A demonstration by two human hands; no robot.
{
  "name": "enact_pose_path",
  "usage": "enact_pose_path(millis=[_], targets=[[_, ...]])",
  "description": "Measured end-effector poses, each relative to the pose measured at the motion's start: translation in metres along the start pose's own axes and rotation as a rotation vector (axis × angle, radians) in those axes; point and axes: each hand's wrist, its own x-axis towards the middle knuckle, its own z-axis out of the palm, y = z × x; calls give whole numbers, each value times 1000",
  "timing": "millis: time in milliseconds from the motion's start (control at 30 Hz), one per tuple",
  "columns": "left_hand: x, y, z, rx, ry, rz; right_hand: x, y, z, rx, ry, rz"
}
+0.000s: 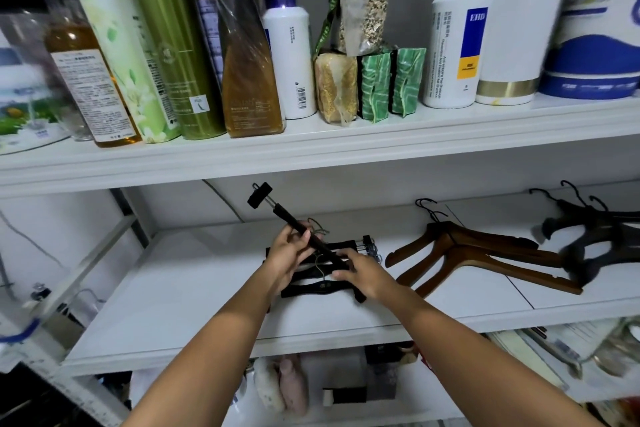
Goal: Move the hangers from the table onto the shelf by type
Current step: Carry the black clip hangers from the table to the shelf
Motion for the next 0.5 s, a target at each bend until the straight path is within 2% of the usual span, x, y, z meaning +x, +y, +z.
enact_pose_path(millis=[167, 300, 367, 433, 500], targets=[[-9, -6, -15, -123, 8, -31, 12, -9, 8, 8, 7, -83], [-19, -8, -34, -30, 59, -76, 22, -12, 14, -131, 29, -147], [-27, -6, -41, 207, 96, -134, 24, -12, 14, -197, 55, -155], [-35, -4, -50, 548, 187, -147, 29, -11, 14, -295, 49, -165], [-38, -1, -60, 1090, 302, 1, 34, -7, 14, -360, 32, -169]])
